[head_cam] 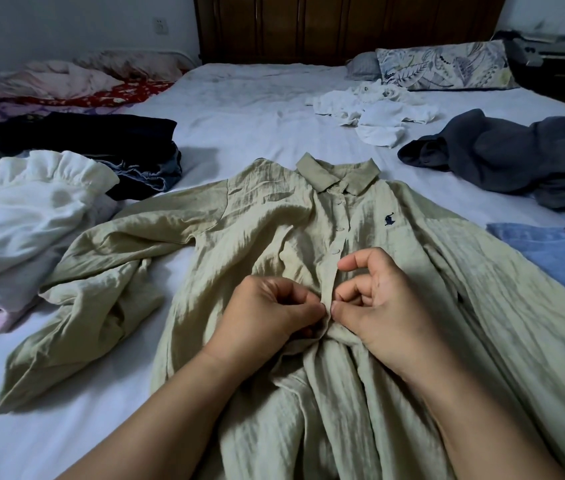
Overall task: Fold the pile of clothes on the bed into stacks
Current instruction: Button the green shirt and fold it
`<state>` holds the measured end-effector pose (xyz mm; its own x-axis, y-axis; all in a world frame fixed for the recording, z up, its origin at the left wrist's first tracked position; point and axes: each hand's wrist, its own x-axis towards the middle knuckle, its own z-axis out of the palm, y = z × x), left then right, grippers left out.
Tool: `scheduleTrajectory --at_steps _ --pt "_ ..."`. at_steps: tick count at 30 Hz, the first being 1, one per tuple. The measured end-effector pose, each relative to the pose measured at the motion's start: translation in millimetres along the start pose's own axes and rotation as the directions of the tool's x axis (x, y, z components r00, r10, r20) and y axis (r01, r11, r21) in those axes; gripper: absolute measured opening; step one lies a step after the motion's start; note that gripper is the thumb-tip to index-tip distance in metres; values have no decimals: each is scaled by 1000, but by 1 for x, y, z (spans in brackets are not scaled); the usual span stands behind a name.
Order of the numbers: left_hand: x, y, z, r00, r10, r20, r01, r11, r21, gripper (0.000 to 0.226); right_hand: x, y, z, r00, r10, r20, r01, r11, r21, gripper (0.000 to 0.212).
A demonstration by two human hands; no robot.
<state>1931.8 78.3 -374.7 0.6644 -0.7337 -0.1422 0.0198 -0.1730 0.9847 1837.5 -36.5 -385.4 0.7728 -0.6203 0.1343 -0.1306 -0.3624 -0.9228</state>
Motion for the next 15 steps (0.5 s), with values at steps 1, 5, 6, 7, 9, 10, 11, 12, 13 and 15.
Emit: scheduleTrajectory --at_steps 1,5,6,7,9,10,11,12,13,15 --pt "0 0 1 999 29 -17 -28 998 59 14 0 1 0 1000 -14 -6 14 999 -37 41" --pt "2 -5 3 962 265 -64 -212 876 433 12 -2 3 1 1000 -9 -16 8 998 -59 42" --pt "2 -7 4 941 333 -56 -258 815 518 10 -2 3 2 1000 3 -13 -4 999 -42 42" --pt "1 -8 4 919 392 -37 -300 757 581 9 -1 4 3 1000 15 -13 -16 1000 -25 41" --pt "-1 -11 6 869 494 25 -376 628 682 4 0 5 4 998 44 -34 -43 999 10 39" --pt "-2 -12 7 848 528 55 -402 570 716 6 1 6 5 997 60 -48 -59 998 26 38" --pt "-3 -12 7 835 544 81 -419 533 735 9 2 7 6 996 71 -58 -70 997 32 37" --pt "-3 -13 8 829 551 98 -427 510 746 12 2 7 7 995 70 -68 -68 997 25 37" --pt "-3 -13 9 827 552 106 -430 500 752 14 3 6 7 995 57 -80 -56 998 9 37" --pt "-2 -14 10 839 536 90 -413 522 746 20 3 6 8 993 21 -114 -23 1000 -19 37"
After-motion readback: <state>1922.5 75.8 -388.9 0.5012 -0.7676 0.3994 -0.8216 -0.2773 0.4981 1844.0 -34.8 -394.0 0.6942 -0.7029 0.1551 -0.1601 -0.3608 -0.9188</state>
